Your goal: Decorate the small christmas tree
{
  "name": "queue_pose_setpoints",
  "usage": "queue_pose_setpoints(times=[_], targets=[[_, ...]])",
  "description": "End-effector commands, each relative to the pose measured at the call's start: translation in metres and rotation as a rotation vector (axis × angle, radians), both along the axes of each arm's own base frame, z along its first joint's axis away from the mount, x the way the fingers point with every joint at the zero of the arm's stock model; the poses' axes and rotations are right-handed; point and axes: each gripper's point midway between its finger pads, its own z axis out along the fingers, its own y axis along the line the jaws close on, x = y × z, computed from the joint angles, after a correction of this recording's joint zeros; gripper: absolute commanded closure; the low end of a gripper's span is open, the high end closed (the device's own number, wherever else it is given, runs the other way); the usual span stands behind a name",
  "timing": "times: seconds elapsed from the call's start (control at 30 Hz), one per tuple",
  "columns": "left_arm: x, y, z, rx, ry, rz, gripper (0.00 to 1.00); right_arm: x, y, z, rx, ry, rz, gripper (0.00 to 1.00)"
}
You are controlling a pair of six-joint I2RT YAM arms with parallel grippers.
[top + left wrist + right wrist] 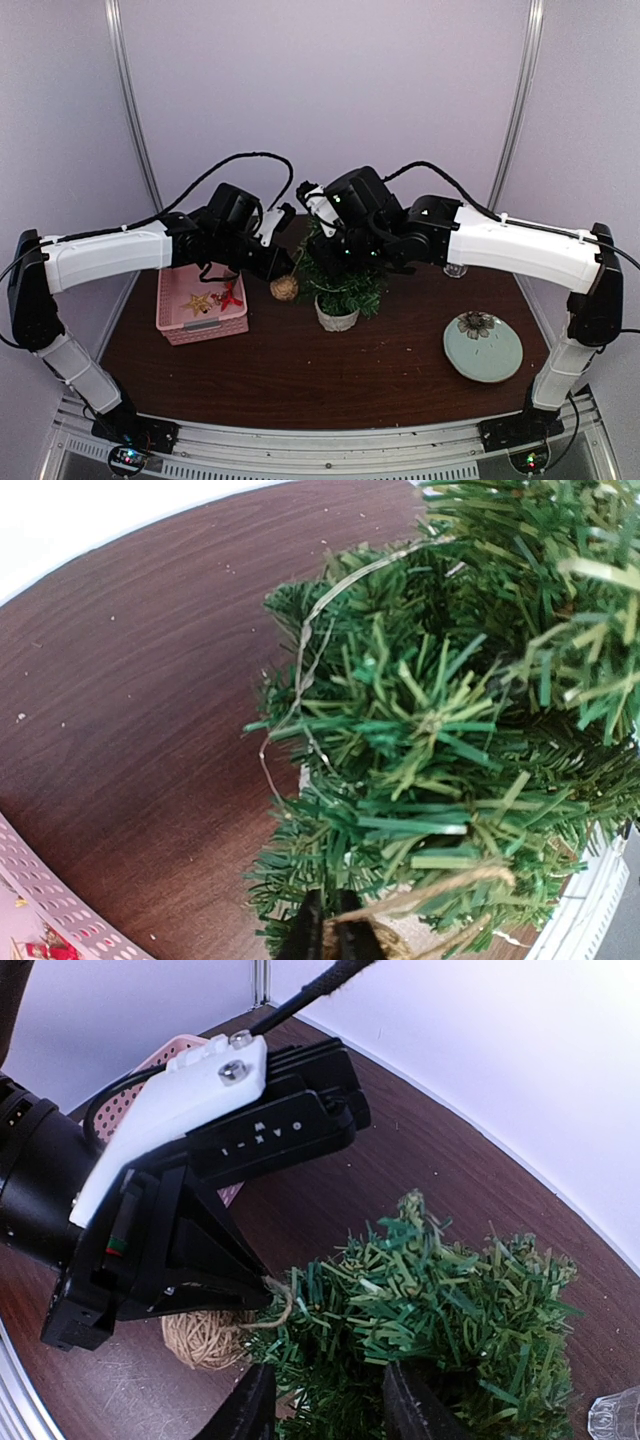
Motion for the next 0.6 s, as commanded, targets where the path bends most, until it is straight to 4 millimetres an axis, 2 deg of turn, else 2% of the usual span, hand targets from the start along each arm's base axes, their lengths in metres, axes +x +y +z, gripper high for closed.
queue_pose_setpoints(times=[0.0,0.07,0.17,0.57], targets=[[0.002,0.002,0.012,-0.031,-0.028,0.004,0.92,-0.003,-0.005,0.017,0.032,-0.03,-0.008,0.62],[0.003,0.001,0.017,-0.038,-0.036,0.004,0.9,-0.003,-0.005,0.018,0.035,-0.031,-0.008,0.62],[0.002,0.001,0.023,-0.047,-0.044,-0.001,0.83,-0.003,-0.005,0.019,0.037,-0.033,-0.008,0.62],[-0.006,0.004,0.039,-0.069,-0.058,-0.017,0.72,-0.007,-0.004,0.028,0.073,-0.045,0.012,0.6]])
